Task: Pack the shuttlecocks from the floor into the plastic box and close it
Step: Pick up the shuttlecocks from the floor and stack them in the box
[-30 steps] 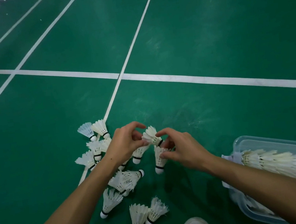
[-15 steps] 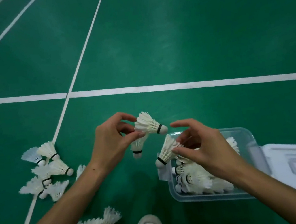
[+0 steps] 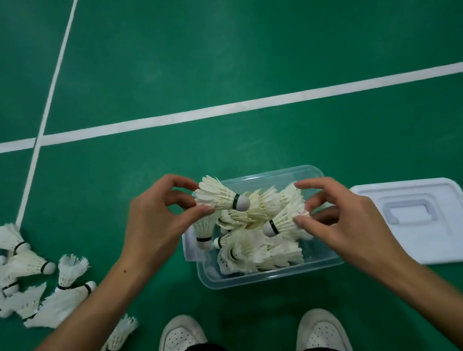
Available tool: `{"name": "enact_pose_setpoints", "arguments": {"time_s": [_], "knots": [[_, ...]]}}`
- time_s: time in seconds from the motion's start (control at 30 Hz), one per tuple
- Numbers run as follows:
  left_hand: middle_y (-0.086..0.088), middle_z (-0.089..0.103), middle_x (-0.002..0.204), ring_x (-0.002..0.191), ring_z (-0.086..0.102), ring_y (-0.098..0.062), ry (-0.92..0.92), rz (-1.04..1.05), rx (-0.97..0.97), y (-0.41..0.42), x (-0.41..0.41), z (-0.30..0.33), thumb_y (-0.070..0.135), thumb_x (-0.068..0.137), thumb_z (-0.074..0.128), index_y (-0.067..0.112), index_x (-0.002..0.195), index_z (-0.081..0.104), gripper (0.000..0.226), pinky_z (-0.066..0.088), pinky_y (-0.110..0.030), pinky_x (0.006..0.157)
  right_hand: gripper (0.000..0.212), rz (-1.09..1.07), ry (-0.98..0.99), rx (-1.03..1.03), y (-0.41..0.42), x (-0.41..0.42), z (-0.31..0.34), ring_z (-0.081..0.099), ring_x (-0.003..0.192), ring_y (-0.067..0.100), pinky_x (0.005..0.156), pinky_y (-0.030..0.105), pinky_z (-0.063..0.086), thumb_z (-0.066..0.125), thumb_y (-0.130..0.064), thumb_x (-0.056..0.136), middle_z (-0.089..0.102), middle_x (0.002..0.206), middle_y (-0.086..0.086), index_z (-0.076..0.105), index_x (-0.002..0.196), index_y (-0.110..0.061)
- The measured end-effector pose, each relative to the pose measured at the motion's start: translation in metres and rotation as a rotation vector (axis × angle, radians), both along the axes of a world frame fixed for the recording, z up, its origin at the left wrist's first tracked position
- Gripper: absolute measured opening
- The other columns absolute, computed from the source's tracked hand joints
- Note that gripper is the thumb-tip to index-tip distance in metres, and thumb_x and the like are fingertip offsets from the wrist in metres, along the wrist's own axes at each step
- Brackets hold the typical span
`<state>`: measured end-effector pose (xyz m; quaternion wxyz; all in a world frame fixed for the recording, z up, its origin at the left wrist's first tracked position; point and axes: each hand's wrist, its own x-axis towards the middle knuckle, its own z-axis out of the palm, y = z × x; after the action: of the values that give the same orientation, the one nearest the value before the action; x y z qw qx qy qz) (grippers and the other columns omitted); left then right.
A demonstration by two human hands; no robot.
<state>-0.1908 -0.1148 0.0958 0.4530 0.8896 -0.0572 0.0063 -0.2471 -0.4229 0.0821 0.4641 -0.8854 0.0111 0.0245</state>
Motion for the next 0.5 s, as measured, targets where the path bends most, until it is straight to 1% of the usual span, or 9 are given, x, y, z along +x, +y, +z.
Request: {"name": "enact_pose_setpoints", "arguments": {"time_s": [0.1, 0.17, 0.23, 0.3, 0.43, 0.5], "knots": [[0.008, 0.077, 0.076, 0.073, 0.073, -0.007, 0.020, -0.009, 0.009, -0.003, 0.002, -0.005, 0.032, 0.071, 0.094, 0.025, 0.101, 0.071, 0.039, 0.046, -0.012, 0.061, 0.049, 0.067, 0.015, -0.043, 0.009, -0.007, -0.015, 0.075, 0.078, 0.002, 0.071, 0.031, 0.063, 0.083, -0.031, 0.089, 0.066, 0.097, -0.020, 0.060, 0.130, -0.043], [0.008, 0.077, 0.076, 0.072, 0.072, -0.006, 0.021, -0.004, 0.016, -0.002, 0.003, -0.006, 0.031, 0.072, 0.094, 0.025, 0.101, 0.071, 0.038, 0.046, -0.013, 0.060, 0.051, 0.111, 0.008, -0.090, 0.020, -0.007, -0.023, 0.074, 0.079, -0.001, 0.073, 0.028, 0.064, 0.082, -0.034, 0.090, 0.066, 0.093, -0.021, 0.058, 0.133, -0.044], [0.008, 0.077, 0.075, 0.068, 0.069, -0.005, 0.018, 0.004, 0.003, -0.001, 0.004, -0.005, 0.029, 0.072, 0.094, 0.023, 0.101, 0.072, 0.037, 0.045, -0.015, 0.060, 0.055, 0.161, -0.016, -0.176, 0.032, -0.005, -0.032, 0.073, 0.080, -0.001, 0.074, 0.029, 0.064, 0.082, -0.036, 0.091, 0.066, 0.095, -0.021, 0.054, 0.138, -0.042], [0.007, 0.077, 0.075, 0.063, 0.065, -0.002, 0.014, -0.001, 0.000, -0.001, 0.003, -0.003, 0.030, 0.072, 0.094, 0.021, 0.100, 0.072, 0.036, 0.044, -0.016, 0.059, 0.058, 0.198, -0.010, -0.220, 0.042, -0.003, -0.041, 0.072, 0.082, 0.000, 0.076, 0.031, 0.064, 0.081, -0.036, 0.091, 0.067, 0.097, -0.019, 0.050, 0.140, -0.042], [0.011, 0.076, 0.076, 0.060, 0.061, 0.003, -0.014, -0.040, 0.021, 0.001, 0.001, -0.002, 0.035, 0.071, 0.091, 0.021, 0.097, 0.075, 0.033, 0.043, -0.012, 0.057, 0.059, 0.197, 0.092, -0.170, 0.058, 0.003, -0.054, 0.070, 0.081, 0.002, 0.076, 0.032, 0.062, 0.083, -0.030, 0.089, 0.067, 0.095, -0.015, 0.051, 0.139, -0.038], [0.016, 0.074, 0.077, 0.066, 0.065, 0.000, -0.040, -0.088, 0.033, 0.002, 0.001, -0.002, 0.035, 0.071, 0.090, 0.026, 0.095, 0.075, 0.029, 0.043, -0.010, 0.059, 0.062, 0.177, 0.155, -0.150, 0.063, 0.008, -0.056, 0.068, 0.081, 0.003, 0.076, 0.032, 0.061, 0.084, -0.027, 0.088, 0.065, 0.093, -0.014, 0.050, 0.140, -0.035]]}}
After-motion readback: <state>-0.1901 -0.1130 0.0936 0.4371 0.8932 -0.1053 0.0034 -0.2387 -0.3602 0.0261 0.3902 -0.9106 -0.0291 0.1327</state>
